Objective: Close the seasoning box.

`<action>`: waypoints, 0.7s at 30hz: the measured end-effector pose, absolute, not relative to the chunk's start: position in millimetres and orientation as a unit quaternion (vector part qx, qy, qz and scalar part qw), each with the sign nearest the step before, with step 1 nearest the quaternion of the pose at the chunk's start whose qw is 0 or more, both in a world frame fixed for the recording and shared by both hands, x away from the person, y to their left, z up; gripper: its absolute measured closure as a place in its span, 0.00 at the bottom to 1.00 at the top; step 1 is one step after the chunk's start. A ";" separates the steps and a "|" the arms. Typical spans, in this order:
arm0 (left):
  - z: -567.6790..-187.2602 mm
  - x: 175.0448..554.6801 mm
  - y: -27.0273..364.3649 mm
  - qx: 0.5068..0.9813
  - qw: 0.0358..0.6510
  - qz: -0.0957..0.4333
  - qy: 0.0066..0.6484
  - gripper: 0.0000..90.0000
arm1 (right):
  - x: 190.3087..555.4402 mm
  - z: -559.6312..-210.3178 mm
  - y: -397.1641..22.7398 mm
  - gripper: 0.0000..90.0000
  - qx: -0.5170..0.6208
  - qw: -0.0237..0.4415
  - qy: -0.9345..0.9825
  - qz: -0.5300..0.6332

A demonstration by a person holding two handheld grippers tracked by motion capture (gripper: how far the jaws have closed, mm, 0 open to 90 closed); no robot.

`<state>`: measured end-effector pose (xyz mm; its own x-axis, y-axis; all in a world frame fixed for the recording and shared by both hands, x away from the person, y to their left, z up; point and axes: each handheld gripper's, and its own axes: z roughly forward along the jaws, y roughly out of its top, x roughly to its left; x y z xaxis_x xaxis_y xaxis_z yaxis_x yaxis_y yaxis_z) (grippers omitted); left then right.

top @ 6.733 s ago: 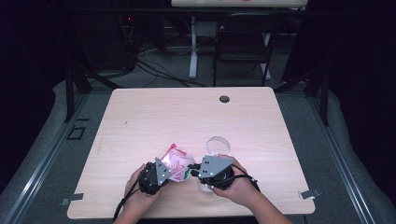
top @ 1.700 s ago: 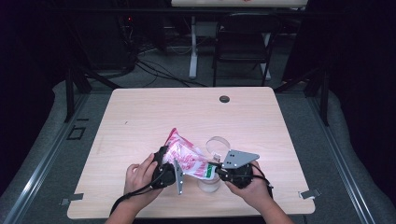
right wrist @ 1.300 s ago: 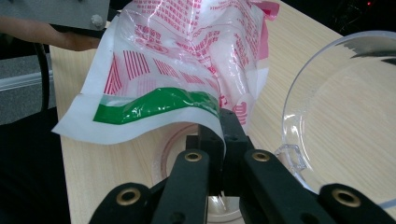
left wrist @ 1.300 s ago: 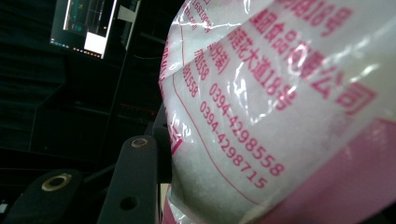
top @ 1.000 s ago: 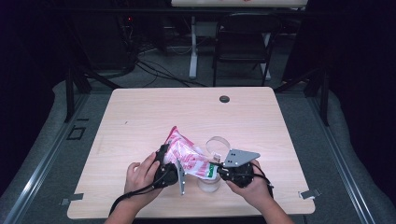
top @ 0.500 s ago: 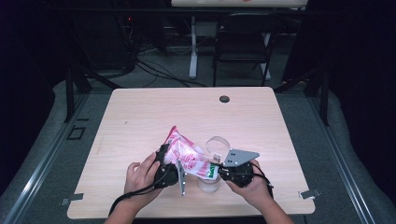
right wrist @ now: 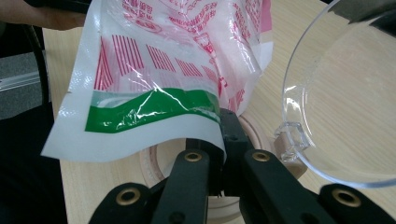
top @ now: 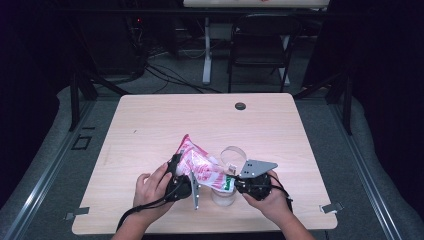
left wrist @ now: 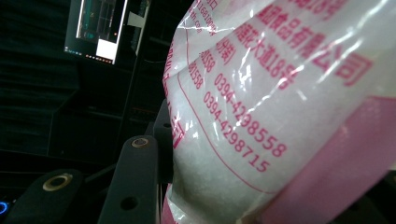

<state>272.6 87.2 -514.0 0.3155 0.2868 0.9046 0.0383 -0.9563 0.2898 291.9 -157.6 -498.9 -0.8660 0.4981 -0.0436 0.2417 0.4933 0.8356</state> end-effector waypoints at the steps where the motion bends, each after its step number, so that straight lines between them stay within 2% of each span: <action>1: -514.0 272.4 86.9 0.803 0.107 0.577 0.101 0.69 | 292.3 -499.1 -157.7 1.00 0.217 0.140 0.853 0.454; 21: -510.5 271.2 84.8 0.799 0.100 0.587 0.087 0.69 | 294.3 -501.7 -159.5 1.00 0.222 0.132 0.854 0.452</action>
